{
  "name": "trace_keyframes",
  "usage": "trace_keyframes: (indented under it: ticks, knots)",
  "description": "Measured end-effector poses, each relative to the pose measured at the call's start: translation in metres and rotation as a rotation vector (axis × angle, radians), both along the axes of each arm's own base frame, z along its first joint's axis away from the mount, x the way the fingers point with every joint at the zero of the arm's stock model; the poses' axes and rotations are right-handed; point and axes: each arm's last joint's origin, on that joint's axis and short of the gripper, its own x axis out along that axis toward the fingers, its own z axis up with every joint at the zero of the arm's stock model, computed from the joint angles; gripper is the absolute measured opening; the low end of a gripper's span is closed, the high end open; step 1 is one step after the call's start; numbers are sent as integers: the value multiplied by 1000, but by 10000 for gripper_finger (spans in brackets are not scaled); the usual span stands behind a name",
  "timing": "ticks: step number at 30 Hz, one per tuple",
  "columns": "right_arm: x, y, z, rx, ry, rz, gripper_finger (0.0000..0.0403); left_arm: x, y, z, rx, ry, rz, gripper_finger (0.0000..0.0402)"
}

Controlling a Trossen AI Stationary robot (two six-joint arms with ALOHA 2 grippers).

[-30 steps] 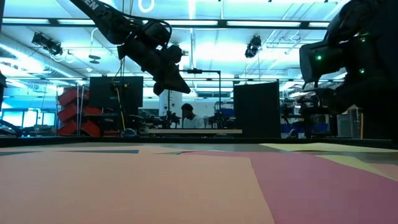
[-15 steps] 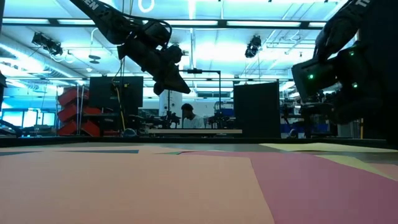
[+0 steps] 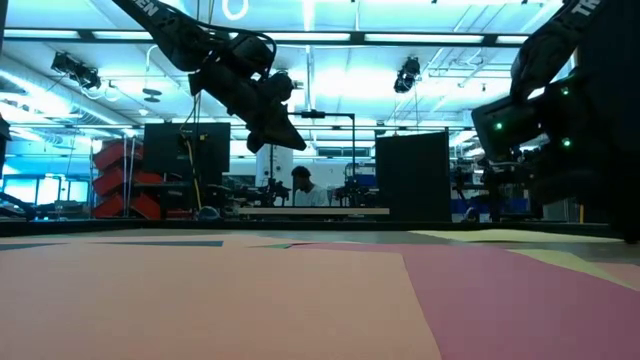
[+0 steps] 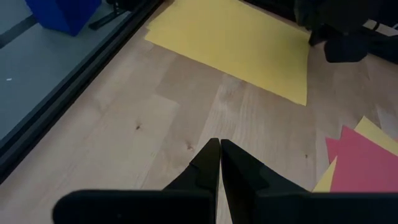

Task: Organize paper
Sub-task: Stack the yellow colored paper on top of the yellow colored paper

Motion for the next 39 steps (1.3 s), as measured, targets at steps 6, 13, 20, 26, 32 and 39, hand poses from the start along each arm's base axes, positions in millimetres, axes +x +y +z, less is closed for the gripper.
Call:
trace_keyframes:
  ticks: [6,13,20,26,32,39]
  knots:
    - [-2,-4,0,7,1,8,0,0,0,0,-2,2,0,0]
    - [-1,1,4,15,-26,22,0,-1,0,-1,-7,10,0,0]
    - [10,-3,27,-82,-258,-7,0,-1,0,-1,-7,10,0,0]
    - [28,-28,38,-207,-473,4,0,0,0,0,1,-2,0,0]
    - [65,-73,25,-304,-771,56,0,1,1,2,3,-21,6,0]
    - [99,-132,-1,-303,-690,102,0,1,1,2,-4,-26,12,0]
